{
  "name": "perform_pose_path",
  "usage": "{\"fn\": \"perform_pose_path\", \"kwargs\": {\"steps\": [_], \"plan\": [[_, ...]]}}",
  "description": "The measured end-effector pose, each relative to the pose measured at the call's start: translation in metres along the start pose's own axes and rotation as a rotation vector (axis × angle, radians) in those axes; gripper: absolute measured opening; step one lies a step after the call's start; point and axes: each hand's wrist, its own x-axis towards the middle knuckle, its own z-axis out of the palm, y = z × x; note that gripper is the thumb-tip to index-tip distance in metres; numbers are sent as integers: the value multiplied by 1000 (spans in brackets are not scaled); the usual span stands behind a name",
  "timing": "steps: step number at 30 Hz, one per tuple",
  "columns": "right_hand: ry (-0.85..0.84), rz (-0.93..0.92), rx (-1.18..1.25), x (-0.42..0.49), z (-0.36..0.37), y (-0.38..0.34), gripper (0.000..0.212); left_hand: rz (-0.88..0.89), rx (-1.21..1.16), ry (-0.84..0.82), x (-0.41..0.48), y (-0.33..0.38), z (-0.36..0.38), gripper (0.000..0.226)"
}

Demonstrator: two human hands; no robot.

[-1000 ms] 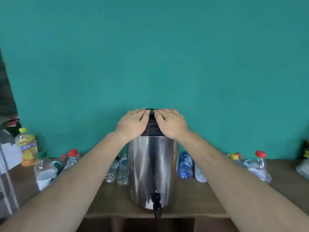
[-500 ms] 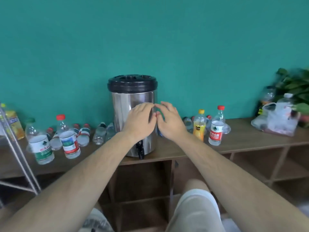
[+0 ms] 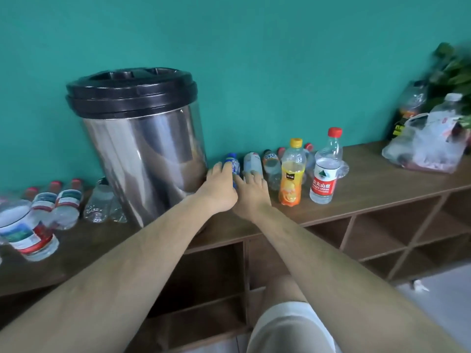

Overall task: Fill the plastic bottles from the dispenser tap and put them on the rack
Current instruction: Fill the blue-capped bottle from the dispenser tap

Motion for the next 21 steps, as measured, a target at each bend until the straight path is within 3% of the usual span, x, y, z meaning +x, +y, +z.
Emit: {"fn": "perform_pose_path", "kwargs": {"steps": [3,9,16,21], "plan": [[-65,-40,-111,47,14,4,81,-81,-76,-13,24,-1,10,70],[-101,-48,-230,87,42,7,73,-145,-139,-60,43,-3,15,70],[66,43,-131,25,45,-8,49,-89,-176,-49,29,1,10,59],[160,192,37,-43,29,-1,53,-35,-157,-74,-8,-3,13,60]]}}
